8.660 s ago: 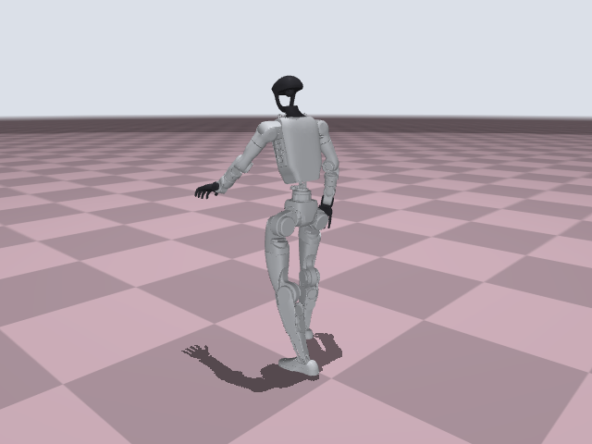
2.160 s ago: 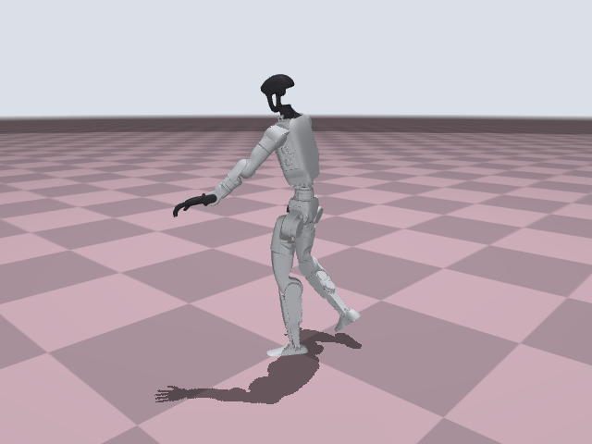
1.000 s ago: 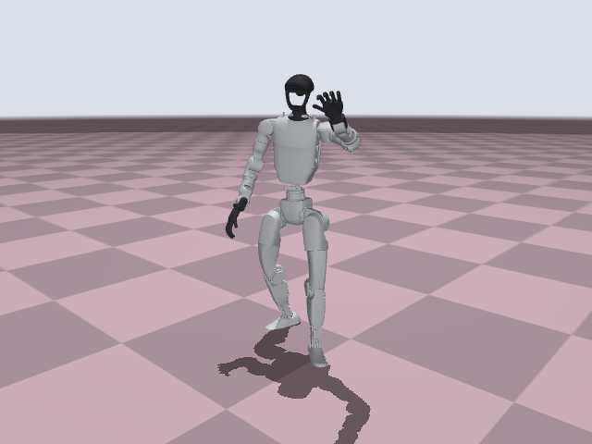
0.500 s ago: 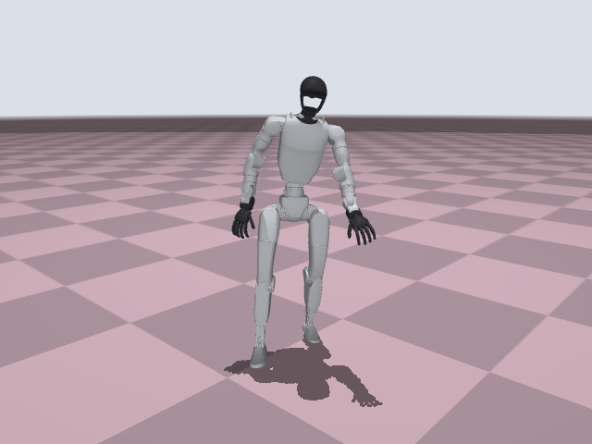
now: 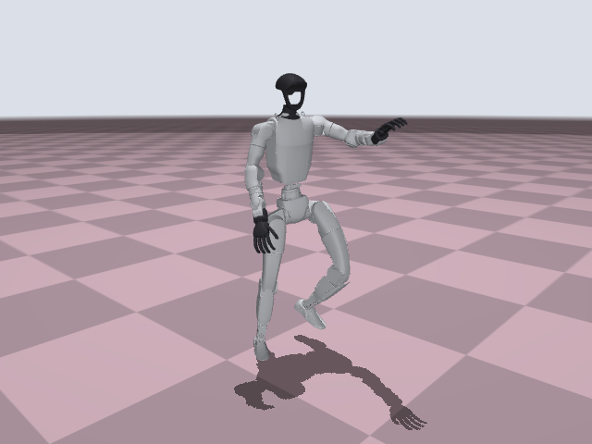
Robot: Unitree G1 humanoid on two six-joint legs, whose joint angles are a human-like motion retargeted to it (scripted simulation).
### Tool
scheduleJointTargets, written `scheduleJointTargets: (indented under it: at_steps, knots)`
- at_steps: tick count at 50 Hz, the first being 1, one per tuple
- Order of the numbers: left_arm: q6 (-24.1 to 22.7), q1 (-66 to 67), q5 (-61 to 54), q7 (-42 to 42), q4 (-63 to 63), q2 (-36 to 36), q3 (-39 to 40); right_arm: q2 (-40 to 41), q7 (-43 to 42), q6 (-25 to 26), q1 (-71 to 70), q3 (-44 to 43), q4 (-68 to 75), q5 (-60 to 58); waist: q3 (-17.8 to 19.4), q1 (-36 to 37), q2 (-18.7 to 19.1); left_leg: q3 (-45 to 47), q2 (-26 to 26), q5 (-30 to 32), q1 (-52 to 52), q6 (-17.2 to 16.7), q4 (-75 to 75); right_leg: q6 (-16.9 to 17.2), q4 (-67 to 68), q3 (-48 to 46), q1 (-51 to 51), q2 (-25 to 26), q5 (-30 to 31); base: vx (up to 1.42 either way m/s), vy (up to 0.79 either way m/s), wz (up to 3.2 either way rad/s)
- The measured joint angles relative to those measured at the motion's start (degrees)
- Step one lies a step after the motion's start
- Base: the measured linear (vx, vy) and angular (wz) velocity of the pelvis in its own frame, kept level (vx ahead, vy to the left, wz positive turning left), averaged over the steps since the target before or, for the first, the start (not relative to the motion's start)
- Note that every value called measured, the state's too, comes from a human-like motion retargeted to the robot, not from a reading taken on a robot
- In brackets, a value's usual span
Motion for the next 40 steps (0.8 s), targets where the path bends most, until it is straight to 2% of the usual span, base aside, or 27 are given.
scheduleJointTargets:
  at_steps: [4,5,10,12,15,18,21,23,26,27,28,29,30,32,35,37,40]
  knots:
    - [1.4,-6.9,0.0,1.2,-6.6,4.3,2.4,-0.1,1.7,0.3,-3.5,1.3,-0.6,-1.3,-0.7,3.4,-0.4,3.4,4.1,2.0,-0.7,-1.1,-7.1,0.4,2.5,1.0,0.3,0.2,-2.7,0.36,0.01,-0.34]
    - [2.6,-8.9,0.3,-0.1,-7.5,5.0,2.9,-0.4,3.7,1.6,-4.9,1.6,-0.6,-2.1,-0.7,3.7,-0.6,3.2,3.4,2.4,-0.3,-0.9,-11.9,0.4,1.0,0.9,1.3,0.2,-2.2,0.37,0.05,-0.1]
    - [4.2,-16.1,-1.5,2.8,-8.5,7.0,2.9,1.1,2.9,1.5,-7.4,0.6,-2.7,1.4,-0.8,5.2,-1.9,5.0,1.4,7.3,8.0,-1.4,-44.1,1.6,1.4,1.1,3.4,-0.2,-4.4,0.41,0.1,-0.2]
    - [2.5,-17.2,-1.6,3.1,-7.6,6.5,2.2,2.0,3.3,-0.4,-6.2,0.9,-4.2,1.2,-1.7,5.2,-2.0,6.1,2.6,7.8,9.9,-2.5,-51.3,2.1,4.6,0.9,3.0,0.2,-6.8,0.44,0.18,-0.1]
    - [3.4,-18.5,-2.7,2.3,-5.8,4.3,1.8,2.4,4.4,0.5,-5.3,1.5,-5.2,1.1,-1.2,4.3,-1.3,4.3,0.6,17.5,16.4,-3.3,-68.0,1.0,3.9,-0.2,5.5,1.6,-6.0,0.44,0.24,0.23]
    - [3.4,-16.4,-2.8,0.1,-0.4,-0.5,0.8,3.2,4.9,0.3,-3.0,3.2,-4.5,-0.5,-0.4,2.7,-0.8,2.1,0.4,22.2,19.8,-3.4,-70.8,-2.0,9.5,-1.7,6.1,1.7,-5.1,0.44,0.28,0.44]
    - [2.9,-12.3,-2.1,-1.7,11.1,-7.1,-1.9,3.9,4.7,-0.6,-0.5,4.6,-2.3,-2.7,1.4,0.2,0.1,0.0,0.5,20.1,23.8,-3.4,-70.6,-8.1,22.5,-2.6,3.7,0.7,-1.9,0.44,0.31,0.61]
    - [2.5,-8.7,-0.5,-2.6,21.6,-11.7,-4.0,4.8,4.2,-1.5,1.2,4.9,-0.6,-4.4,2.0,-1.6,-0.2,-0.9,0.2,18.1,25.6,-3.2,-70.1,-11.4,36.3,-1.5,-2.5,-0.9,0.1,0.4,0.27,0.47]
    - [3.3,-2.0,2.4,-3.3,35.6,-17.2,-5.5,6.1,2.9,-2.5,3.8,3.9,0.7,-6.2,2.7,-5.4,-0.5,-2.7,-0.1,16.3,27.2,-3.2,-70.0,-14.2,50.5,2.0,-11.3,0.2,-1.2,0.38,0.22,0.55]
    - [3.5,0.5,3.2,-3.3,39.1,-18.6,-5.3,6.5,2.3,-3.2,4.9,2.9,0.7,-5.3,2.9,-6.8,-0.6,-3.2,0.0,15.4,27.3,-3.2,-69.0,-14.4,53.2,2.9,-13.7,1.1,-2.4,0.38,0.19,0.64]
    - [2.9,3.3,3.0,-2.6,42.0,-20.0,-4.9,7.1,1.3,-4.9,6.4,1.0,0.5,-1.6,2.5,-8.5,-1.0,-3.6,0.0,13.5,26.1,-3.2,-65.9,-13.0,55.6,3.1,-16.3,1.2,-3.4,0.38,0.17,0.55]
    - [3.3,5.4,3.6,-2.1,43.9,-21.1,-4.1,7.1,1.0,-5.0,7.4,0.8,0.3,-3.3,2.8,-9.4,-0.9,-4.0,0.1,13.0,26.4,-3.2,-65.8,-13.5,56.4,2.9,-18.4,1.9,-4.1,0.36,0.15,0.41]
    - [4.3,7.2,4.6,-1.7,45.3,-22.0,-3.1,6.8,0.9,-4.3,8.1,1.5,0.1,-7.7,3.4,-9.9,-0.6,-4.5,0.2,13.3,27.4,-3.3,-67.3,-15.1,56.4,2.6,-20.3,3.0,-4.7,0.33,0.13,0.26]
    - [4.7,10.3,4.7,-0.7,46.2,-23.5,-1.6,6.6,0.3,-4.8,9.9,0.7,-0.9,-8.7,4.4,-10.9,0.0,-5.0,0.4,13.0,28.3,-3.4,-68.0,-15.9,52.9,0.5,-22.8,3.9,-5.2,0.33,0.11,0.25]
    - [4.6,13.2,4.0,-0.1,46.6,-25.7,-0.5,5.6,0.1,-5.8,13.1,1.7,-2.2,-9.5,5.3,-11.8,0.3,-6.1,0.0,11.4,28.3,-3.8,-67.1,-14.5,41.5,-3.3,-24.5,5.0,-4.1,0.34,0.07,0.38]
    - [4.2,13.7,3.8,0.6,47.0,-26.6,0.2,5.8,0.6,-5.6,14.6,1.0,-1.6,-11.2,5.8,-12.3,-0.1,-7.2,-1.0,10.4,28.7,-4.3,-67.0,-11.8,29.2,-5.3,-23.8,5.9,-0.2,0.38,0.03,0.63]
    - [3.8,13.9,4.2,1.2,47.5,-27.7,0.7,5.8,1.6,-5.1,16.7,0.8,-0.9,-14.1,6.2,-13.2,-1.7,-9.4,-3.7,8.1,30.5,-5.0,-67.2,-4.5,10.0,-5.1,-21.3,7.0,5.7,0.46,-0.02,0.83]
